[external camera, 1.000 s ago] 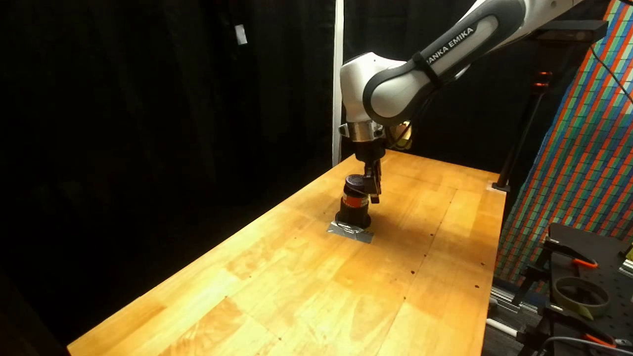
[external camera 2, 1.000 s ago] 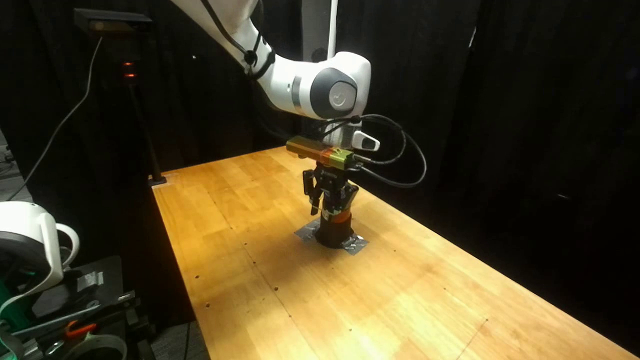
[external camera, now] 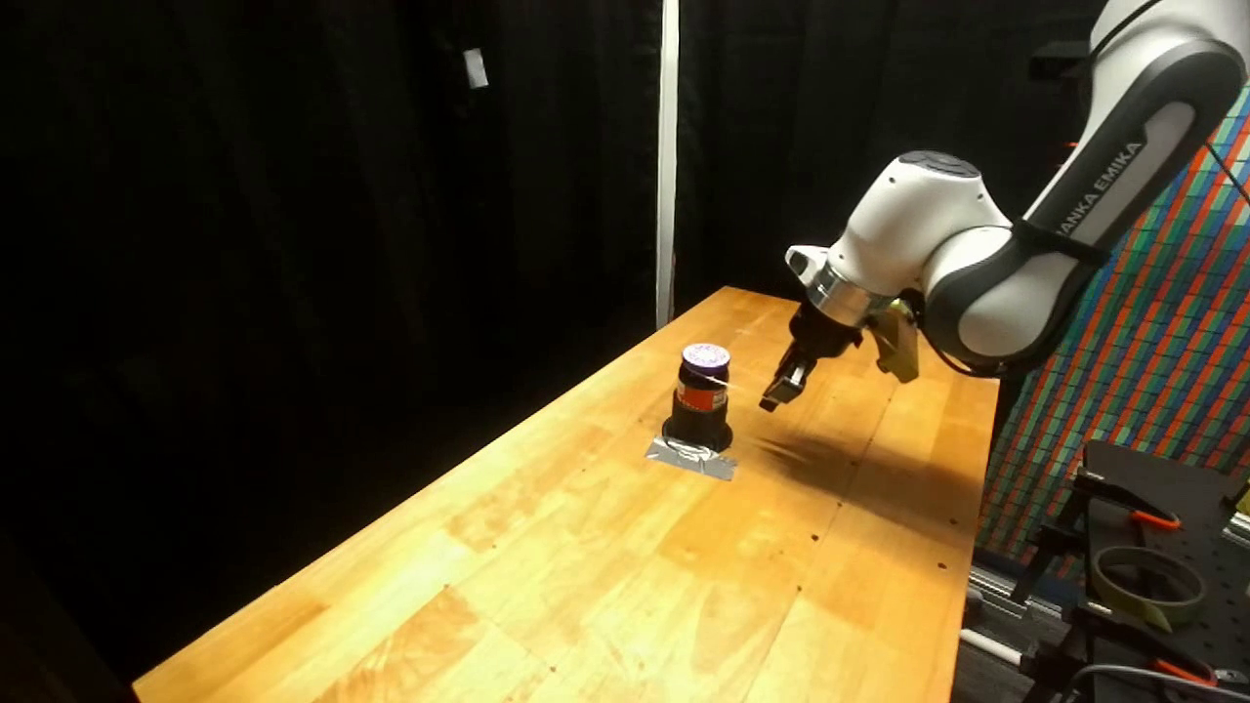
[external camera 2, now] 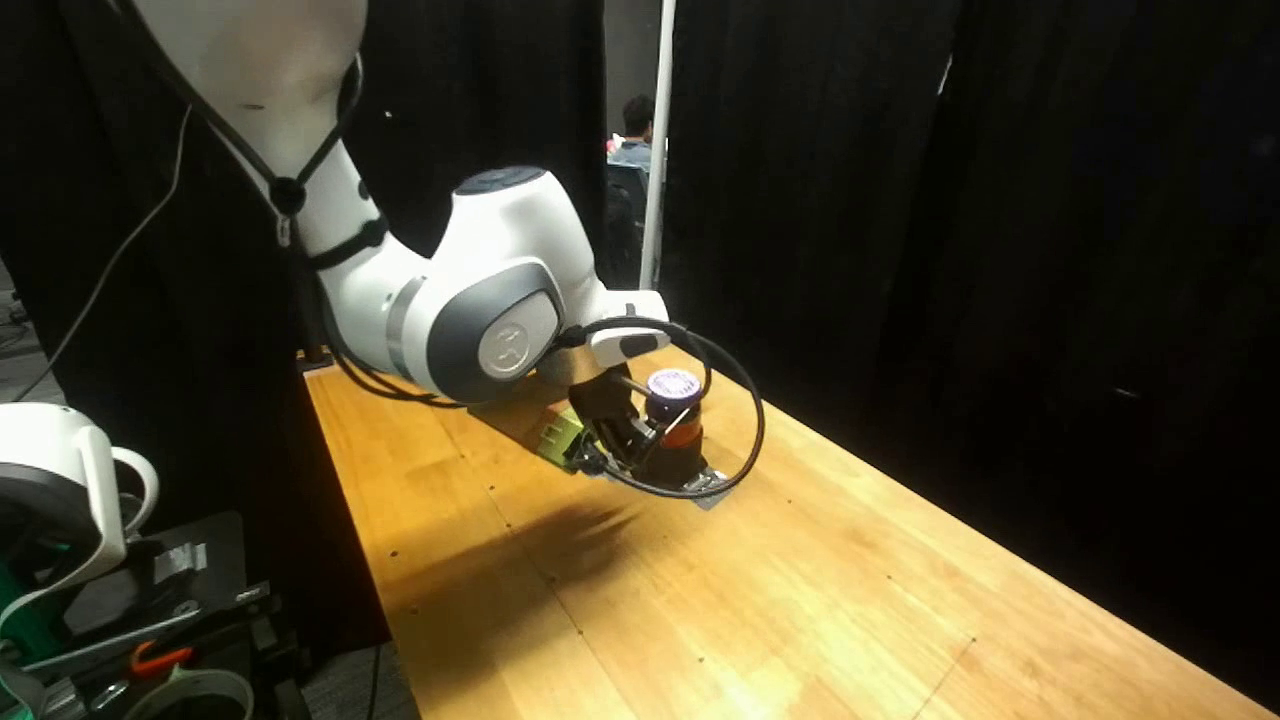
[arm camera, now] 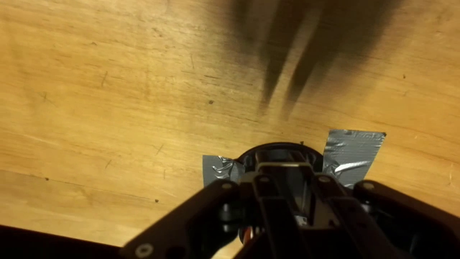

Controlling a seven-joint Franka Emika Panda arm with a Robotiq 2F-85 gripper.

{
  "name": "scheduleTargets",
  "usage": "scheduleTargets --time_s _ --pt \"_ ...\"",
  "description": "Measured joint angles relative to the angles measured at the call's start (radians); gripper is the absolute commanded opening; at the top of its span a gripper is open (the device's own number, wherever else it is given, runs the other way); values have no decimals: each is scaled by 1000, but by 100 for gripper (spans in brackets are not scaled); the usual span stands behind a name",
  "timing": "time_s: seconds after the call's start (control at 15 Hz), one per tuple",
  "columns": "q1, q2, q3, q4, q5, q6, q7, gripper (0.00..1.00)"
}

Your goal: Put the rubber band on the jar.

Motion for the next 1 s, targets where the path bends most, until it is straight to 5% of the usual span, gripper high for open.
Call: scheduleTargets --time_s 0.27,0.47,0.8,1.0 --pt "145 15 -182 -97 1 300 12 20" --pt "219 49 -237 -150 62 503 -6 21" --pt "101 135 -39 -194 227 809 -133 19" --pt "48 192 20 -195 255 957 -177 20"
